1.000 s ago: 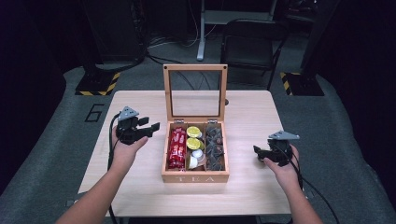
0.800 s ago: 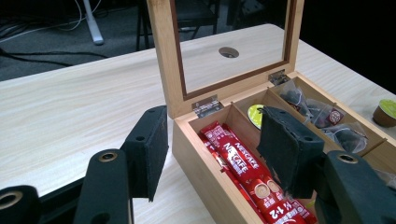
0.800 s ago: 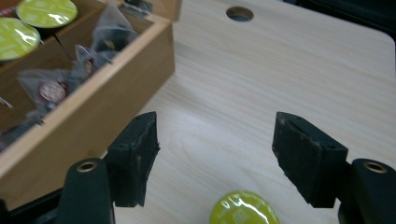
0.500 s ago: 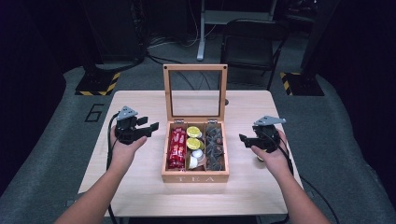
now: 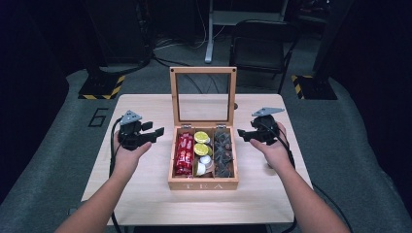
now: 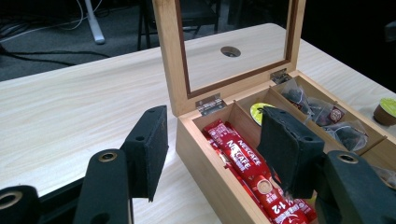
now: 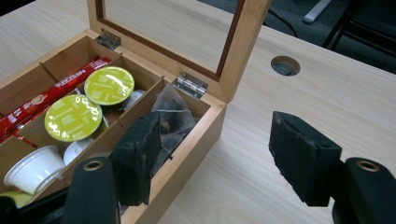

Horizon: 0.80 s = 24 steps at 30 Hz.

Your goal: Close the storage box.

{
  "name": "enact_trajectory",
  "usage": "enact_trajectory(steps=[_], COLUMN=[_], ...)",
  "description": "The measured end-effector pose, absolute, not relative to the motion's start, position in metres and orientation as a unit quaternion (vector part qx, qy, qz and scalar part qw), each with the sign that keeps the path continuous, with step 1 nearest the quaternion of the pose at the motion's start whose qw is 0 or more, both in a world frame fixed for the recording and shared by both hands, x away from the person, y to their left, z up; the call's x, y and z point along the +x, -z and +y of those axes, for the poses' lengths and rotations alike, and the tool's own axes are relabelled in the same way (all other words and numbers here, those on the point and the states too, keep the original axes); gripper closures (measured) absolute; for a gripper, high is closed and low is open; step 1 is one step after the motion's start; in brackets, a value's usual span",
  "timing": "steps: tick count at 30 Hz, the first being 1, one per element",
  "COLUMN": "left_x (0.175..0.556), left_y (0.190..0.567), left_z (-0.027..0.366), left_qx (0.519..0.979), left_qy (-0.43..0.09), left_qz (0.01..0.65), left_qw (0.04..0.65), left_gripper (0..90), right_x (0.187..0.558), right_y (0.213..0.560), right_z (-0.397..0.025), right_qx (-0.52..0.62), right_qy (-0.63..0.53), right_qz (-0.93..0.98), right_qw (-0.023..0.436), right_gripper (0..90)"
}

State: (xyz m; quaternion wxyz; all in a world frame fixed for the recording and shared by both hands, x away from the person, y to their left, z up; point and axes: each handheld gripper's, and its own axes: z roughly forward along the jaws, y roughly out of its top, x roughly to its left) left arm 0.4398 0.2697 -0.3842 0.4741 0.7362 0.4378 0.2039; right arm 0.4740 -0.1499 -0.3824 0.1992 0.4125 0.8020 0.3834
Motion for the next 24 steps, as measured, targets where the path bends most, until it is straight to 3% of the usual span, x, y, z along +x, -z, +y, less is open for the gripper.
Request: enact_trajectory(steps=[24], left_x=[0.441], left_y=[0.383], left_z=[0.265], left_qx=[0.744], left_qy=[-0.202], left_qz=[0.430], left_qw=[0.470], left_gripper=[42.1], right_x=[0.518], right_y=[0.352], right_z=[-0.134], right_qx=[0.439], right_qy=[-0.394], right_qz=[0.783], right_qw=[0.196], right_gripper=[33.8])
